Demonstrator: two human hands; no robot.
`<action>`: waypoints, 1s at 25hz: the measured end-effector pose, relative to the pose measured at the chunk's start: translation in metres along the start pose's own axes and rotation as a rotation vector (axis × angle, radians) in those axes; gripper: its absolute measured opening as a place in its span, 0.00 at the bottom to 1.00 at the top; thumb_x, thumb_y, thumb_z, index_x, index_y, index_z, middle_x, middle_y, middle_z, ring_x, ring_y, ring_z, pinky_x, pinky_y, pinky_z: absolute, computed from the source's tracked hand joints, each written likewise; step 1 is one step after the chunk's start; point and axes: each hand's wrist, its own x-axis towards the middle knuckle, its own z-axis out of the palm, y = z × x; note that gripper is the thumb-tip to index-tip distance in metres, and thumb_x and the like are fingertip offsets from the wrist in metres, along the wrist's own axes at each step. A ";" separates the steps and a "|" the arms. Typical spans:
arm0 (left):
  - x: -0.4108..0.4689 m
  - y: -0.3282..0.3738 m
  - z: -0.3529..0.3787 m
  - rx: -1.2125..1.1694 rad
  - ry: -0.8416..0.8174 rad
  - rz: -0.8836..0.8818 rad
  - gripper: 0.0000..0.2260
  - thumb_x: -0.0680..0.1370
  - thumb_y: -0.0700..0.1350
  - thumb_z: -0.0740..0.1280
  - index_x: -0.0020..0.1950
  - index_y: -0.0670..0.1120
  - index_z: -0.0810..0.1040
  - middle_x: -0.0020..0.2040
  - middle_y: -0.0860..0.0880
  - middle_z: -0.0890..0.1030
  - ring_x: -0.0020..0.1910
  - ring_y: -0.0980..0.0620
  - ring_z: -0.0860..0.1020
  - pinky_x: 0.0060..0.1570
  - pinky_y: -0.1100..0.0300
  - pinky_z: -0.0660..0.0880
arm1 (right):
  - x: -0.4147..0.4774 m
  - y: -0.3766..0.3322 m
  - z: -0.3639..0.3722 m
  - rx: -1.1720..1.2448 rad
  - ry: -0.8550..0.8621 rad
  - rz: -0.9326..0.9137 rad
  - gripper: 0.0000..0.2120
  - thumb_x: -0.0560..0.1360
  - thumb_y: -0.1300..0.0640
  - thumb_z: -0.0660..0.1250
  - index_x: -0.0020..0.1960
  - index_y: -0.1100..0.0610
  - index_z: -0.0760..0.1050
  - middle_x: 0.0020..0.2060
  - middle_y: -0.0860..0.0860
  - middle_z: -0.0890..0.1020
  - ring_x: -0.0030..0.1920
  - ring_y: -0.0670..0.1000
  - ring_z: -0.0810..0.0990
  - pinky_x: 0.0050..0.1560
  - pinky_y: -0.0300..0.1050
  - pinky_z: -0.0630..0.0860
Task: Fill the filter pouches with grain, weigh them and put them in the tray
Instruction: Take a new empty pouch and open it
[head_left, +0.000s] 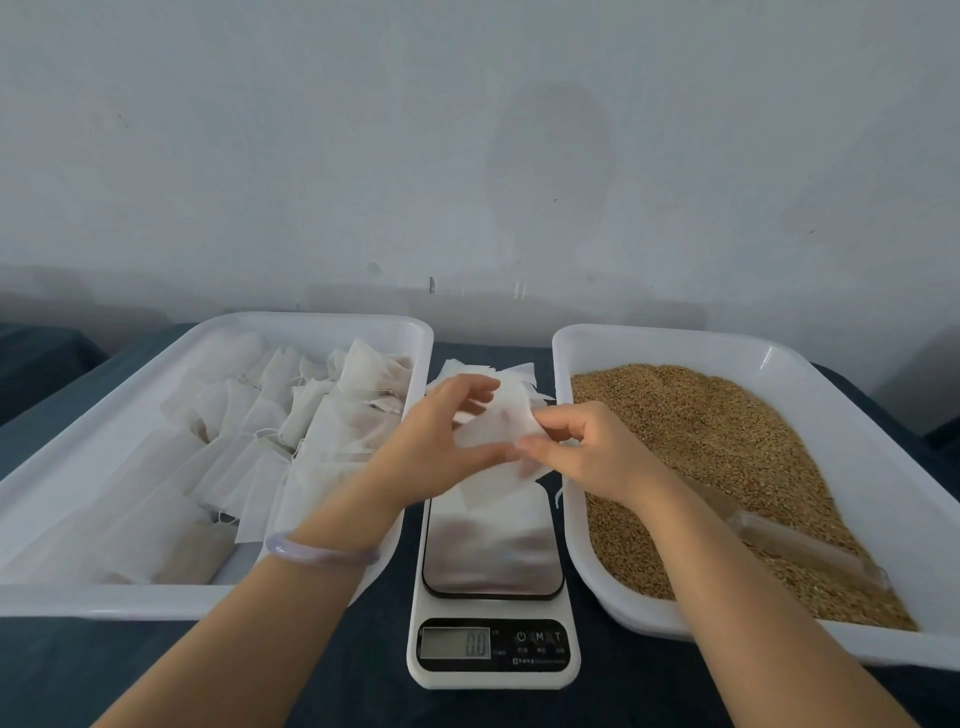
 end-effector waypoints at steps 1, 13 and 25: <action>-0.001 0.000 0.000 0.117 0.003 0.079 0.33 0.64 0.54 0.78 0.65 0.52 0.70 0.59 0.57 0.73 0.56 0.62 0.72 0.55 0.72 0.67 | 0.000 0.000 0.001 0.011 -0.012 0.004 0.18 0.75 0.58 0.67 0.31 0.62 0.64 0.28 0.54 0.76 0.35 0.52 0.75 0.39 0.43 0.67; 0.003 0.006 0.004 -0.029 -0.204 -0.135 0.17 0.71 0.34 0.68 0.52 0.48 0.65 0.45 0.56 0.71 0.42 0.60 0.73 0.34 0.73 0.69 | -0.006 -0.010 -0.003 -0.038 -0.035 -0.057 0.16 0.65 0.64 0.64 0.47 0.50 0.82 0.52 0.41 0.81 0.58 0.42 0.72 0.61 0.38 0.68; 0.007 0.008 0.005 -0.099 -0.390 -0.120 0.22 0.65 0.43 0.76 0.55 0.51 0.74 0.45 0.55 0.78 0.44 0.62 0.77 0.43 0.68 0.73 | -0.010 -0.017 -0.005 -0.191 0.011 -0.124 0.14 0.70 0.69 0.66 0.52 0.57 0.82 0.33 0.51 0.76 0.47 0.47 0.68 0.50 0.36 0.69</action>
